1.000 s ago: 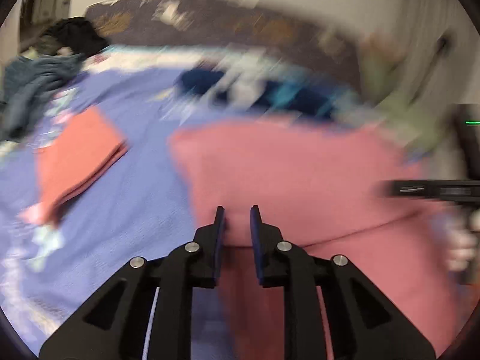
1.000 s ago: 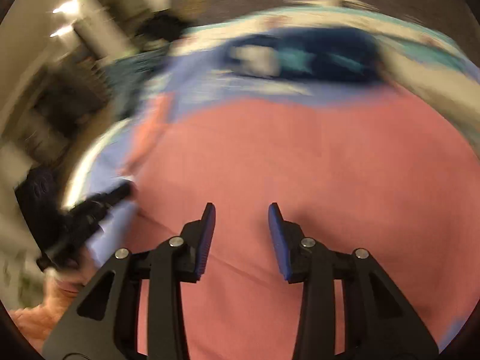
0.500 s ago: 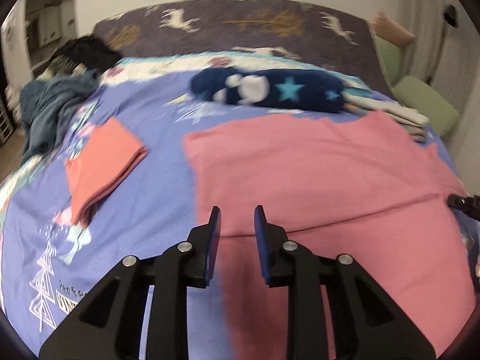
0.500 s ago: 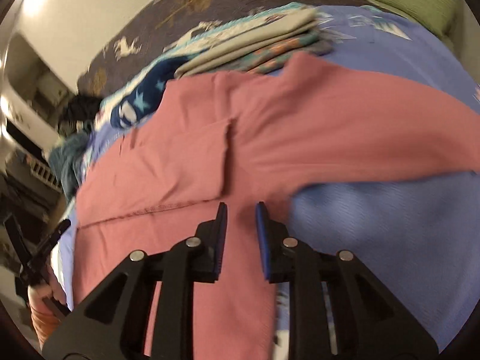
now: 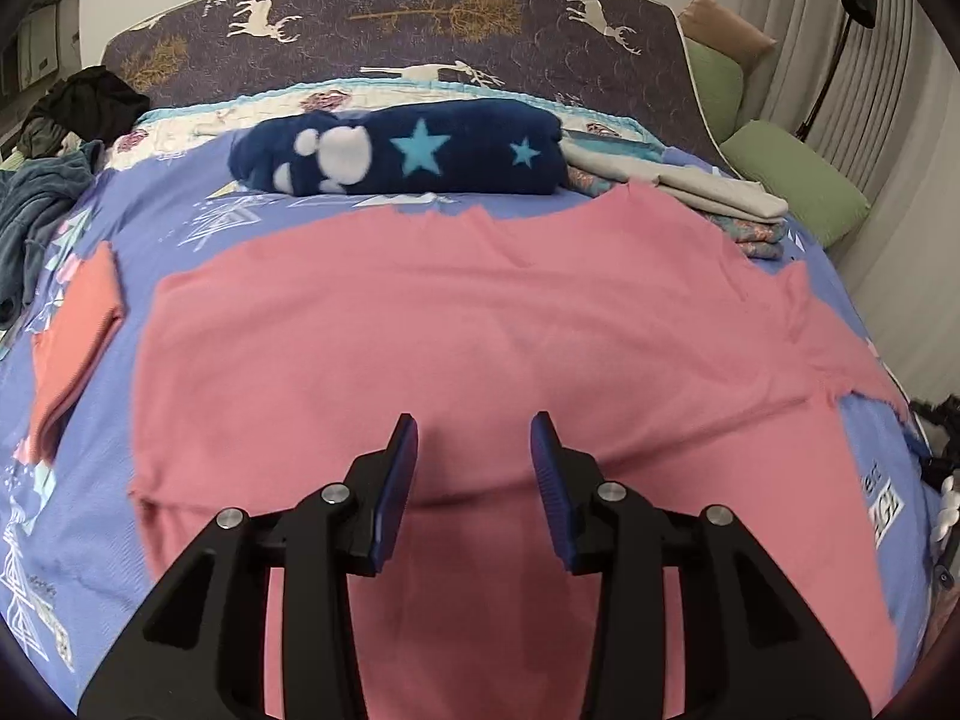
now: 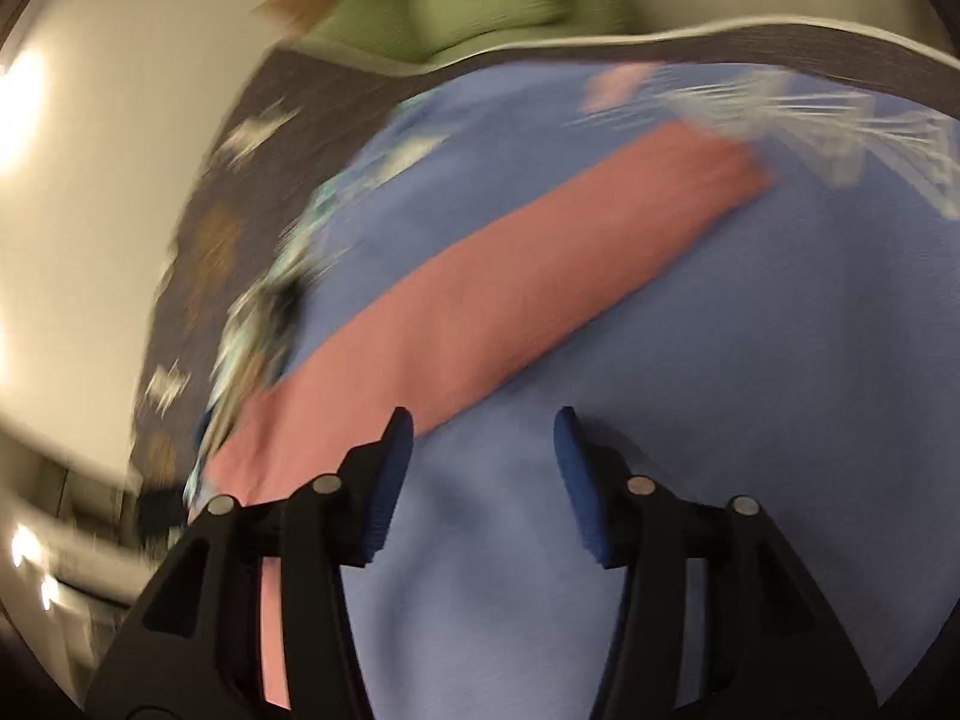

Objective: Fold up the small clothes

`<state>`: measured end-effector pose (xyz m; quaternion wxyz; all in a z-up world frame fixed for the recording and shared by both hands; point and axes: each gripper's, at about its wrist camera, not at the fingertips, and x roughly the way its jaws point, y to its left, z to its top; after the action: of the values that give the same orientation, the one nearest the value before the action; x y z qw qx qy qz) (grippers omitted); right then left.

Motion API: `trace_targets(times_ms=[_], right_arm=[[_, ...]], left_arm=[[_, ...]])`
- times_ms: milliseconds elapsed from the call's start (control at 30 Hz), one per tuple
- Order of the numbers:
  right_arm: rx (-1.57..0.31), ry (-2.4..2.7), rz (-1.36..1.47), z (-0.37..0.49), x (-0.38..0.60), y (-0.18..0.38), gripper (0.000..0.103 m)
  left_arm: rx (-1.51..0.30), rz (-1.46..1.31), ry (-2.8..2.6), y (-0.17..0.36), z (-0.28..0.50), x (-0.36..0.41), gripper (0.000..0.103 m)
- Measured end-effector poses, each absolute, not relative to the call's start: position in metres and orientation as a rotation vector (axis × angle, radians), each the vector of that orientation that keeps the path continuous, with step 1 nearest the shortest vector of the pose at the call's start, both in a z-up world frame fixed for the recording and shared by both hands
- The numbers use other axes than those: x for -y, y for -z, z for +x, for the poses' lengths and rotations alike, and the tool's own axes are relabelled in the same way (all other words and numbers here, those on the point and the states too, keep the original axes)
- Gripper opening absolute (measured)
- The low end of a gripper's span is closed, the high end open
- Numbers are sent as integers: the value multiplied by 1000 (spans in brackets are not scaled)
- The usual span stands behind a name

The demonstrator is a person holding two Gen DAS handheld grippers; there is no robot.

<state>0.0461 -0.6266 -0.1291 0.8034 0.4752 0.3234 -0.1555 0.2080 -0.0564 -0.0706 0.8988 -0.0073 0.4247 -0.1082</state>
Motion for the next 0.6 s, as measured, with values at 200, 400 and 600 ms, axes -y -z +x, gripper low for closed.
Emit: trace_targets(times_ms=[200, 400, 600], right_arm=[[-562, 407, 1285, 30, 688, 160, 55], [-490, 473, 1327, 48, 703, 172, 47], [-480, 465, 1359, 63, 715, 182, 11]], left_arm=[[-898, 4, 274, 73, 229, 88, 41], [-912, 50, 333, 96, 231, 105, 72], [-908, 123, 314, 100, 230, 117, 76]])
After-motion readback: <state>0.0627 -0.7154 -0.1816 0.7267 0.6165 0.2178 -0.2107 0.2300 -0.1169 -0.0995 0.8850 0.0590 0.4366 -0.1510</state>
